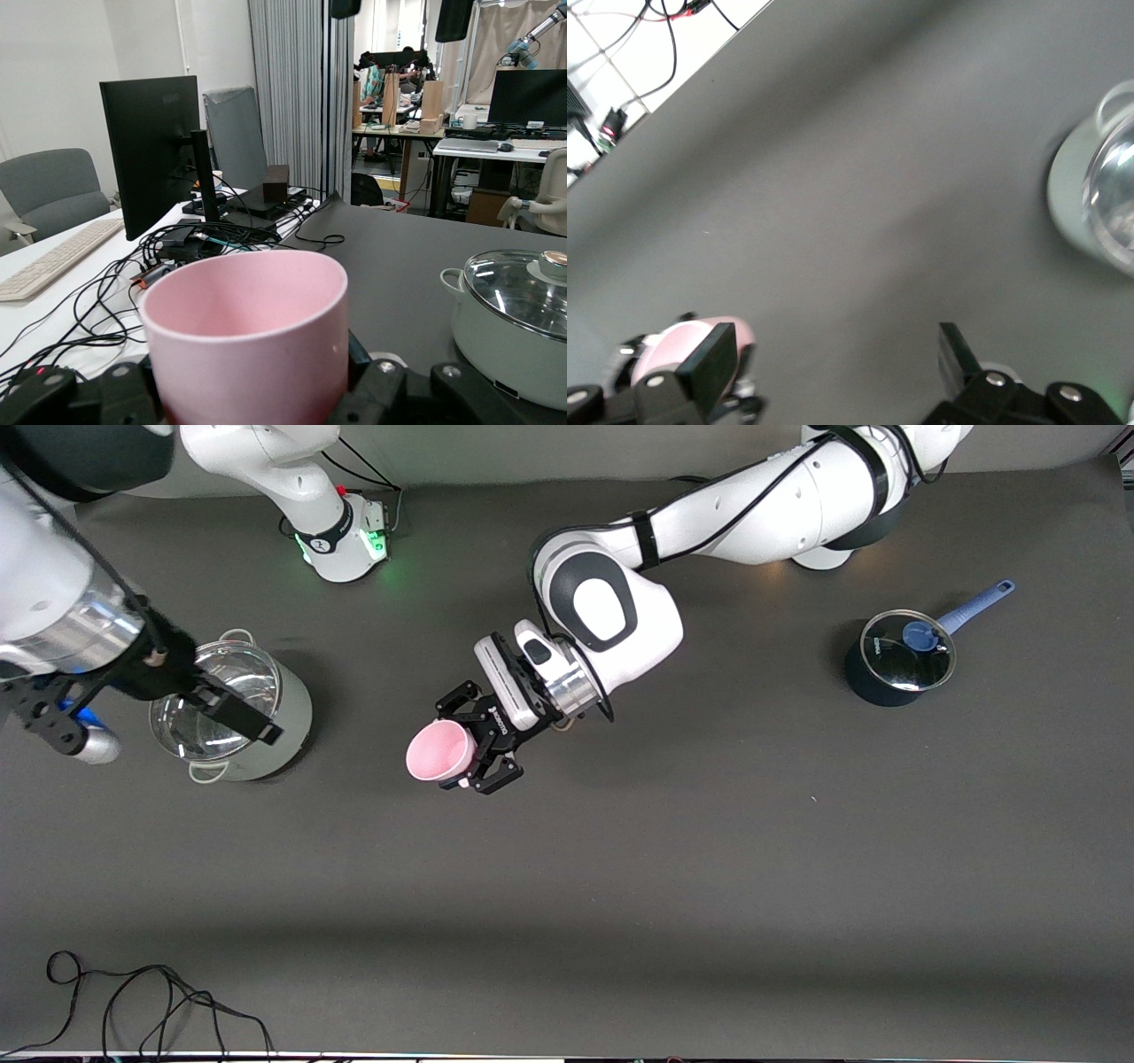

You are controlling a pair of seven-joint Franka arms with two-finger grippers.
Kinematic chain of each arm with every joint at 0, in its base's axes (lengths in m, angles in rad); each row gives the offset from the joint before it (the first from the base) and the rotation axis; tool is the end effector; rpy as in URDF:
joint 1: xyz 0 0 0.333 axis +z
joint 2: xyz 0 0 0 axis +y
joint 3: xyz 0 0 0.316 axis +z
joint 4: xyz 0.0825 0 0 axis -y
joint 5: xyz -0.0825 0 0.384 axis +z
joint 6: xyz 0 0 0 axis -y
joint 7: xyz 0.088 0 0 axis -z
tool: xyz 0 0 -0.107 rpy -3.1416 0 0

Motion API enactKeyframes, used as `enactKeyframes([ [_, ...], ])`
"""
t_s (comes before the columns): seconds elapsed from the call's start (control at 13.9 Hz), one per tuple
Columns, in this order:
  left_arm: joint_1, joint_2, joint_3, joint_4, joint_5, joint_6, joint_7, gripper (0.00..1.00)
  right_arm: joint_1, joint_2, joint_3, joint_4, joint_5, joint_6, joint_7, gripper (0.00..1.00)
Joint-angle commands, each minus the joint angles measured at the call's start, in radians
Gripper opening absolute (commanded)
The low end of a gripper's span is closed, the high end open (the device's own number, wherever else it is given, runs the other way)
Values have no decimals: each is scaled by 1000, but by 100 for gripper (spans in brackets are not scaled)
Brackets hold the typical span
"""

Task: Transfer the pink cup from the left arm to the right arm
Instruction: 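Reach the right gripper to the pink cup held by the left gripper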

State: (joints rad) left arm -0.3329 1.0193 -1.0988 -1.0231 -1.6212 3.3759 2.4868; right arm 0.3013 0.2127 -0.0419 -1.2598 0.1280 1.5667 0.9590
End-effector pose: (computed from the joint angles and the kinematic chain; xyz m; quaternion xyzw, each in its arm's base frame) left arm 0.5392 -0.5496 0.4059 0.6760 -0.4036 0.5370 0.3030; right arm 0.5938 0.1752 0.6469 -0.9381 0.3380 -0.0045 0.0757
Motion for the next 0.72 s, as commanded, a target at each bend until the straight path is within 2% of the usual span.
enactKeyframes([
  [0.0, -87, -15, 42, 84, -20, 57, -38, 0, 57, 50, -9, 85, 30, -22, 223, 100],
  [0.22, -136, -28, 97, 90, -20, 60, -110, 0, 120, 74, -9, 100, 30, -22, 390, 100],
  [0.36, -187, -33, 166, 118, -20, 59, -175, 0, 125, 86, -9, 99, 33, -22, 482, 100],
  [0.5, -225, -35, 215, 138, -20, 59, -229, 0, 125, 93, -9, 97, 71, -22, 523, 100],
  [0.65, -230, -36, 227, 138, -20, 60, -252, 0, 125, 103, -9, 88, 99, -22, 538, 100],
])
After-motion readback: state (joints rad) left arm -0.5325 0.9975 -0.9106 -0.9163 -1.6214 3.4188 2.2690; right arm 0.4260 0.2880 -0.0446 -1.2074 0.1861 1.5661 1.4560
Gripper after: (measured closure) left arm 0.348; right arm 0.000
